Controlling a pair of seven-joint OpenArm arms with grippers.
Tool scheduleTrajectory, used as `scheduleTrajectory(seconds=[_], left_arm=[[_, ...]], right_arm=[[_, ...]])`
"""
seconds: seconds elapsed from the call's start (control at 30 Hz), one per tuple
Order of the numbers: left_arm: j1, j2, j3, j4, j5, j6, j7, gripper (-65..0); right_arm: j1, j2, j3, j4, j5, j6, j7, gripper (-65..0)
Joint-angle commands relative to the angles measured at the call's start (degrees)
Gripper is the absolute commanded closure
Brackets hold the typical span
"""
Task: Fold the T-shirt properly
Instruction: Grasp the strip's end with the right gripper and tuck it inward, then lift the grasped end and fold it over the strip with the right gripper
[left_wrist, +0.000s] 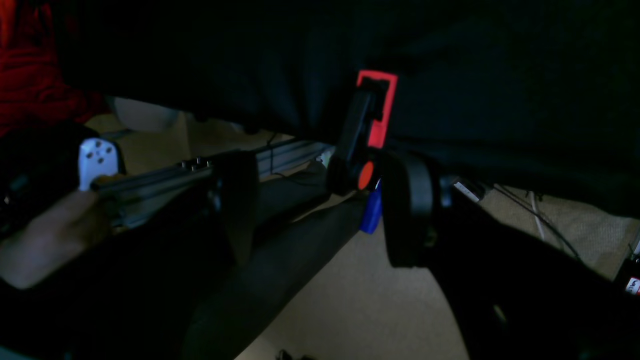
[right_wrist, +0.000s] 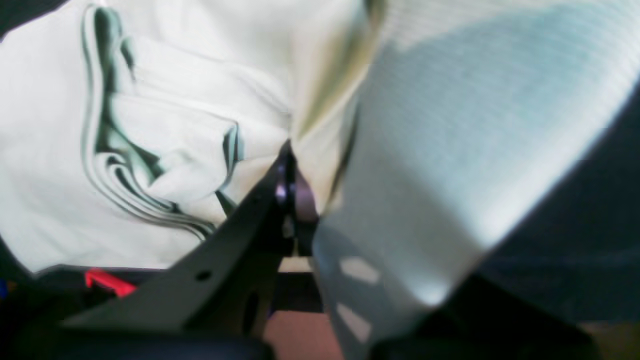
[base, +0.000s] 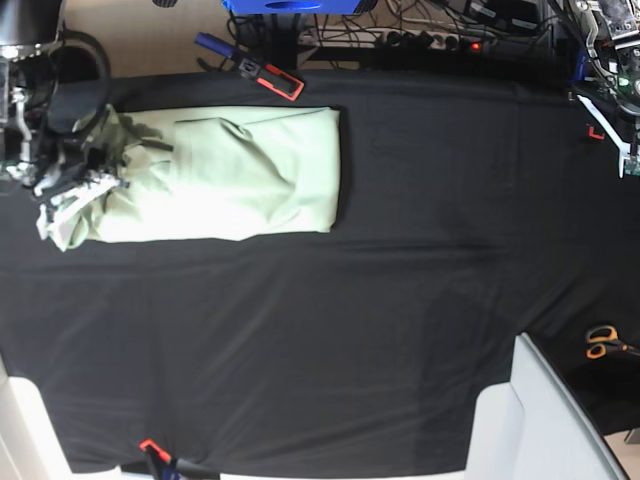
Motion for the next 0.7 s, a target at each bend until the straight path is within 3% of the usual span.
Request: scheduleTrajectory(seconds=[0.0,0.37,0.47,0.67], left_arm=[[0.11,-0.85,-0.45,0.89,0.59,0.31,-0.49,-38.0],[0.11,-0.85,-0.45,0.89,0.59,0.31,-0.49,-38.0],[0.11,-0.85,-0.45,0.89,0.59,0.31,-0.49,-38.0],[0.11,-0.85,-0.45,0.89,0.59,0.31,-0.49,-38.0]], right_arm=[[0.60,0.79,-1.21,1.97,0.75,-2.02,0.45,-0.1],[1.04,1.23,-17.47,8.48,0.66,-25.94,0.45,-0.1],[1.74,1.23,-21.69,8.57,-2.86,-31.56,0.45,-0.1],[2.18,-0.18,-25.74,8.57,-13.85,-33.14,0.01,-0.1]])
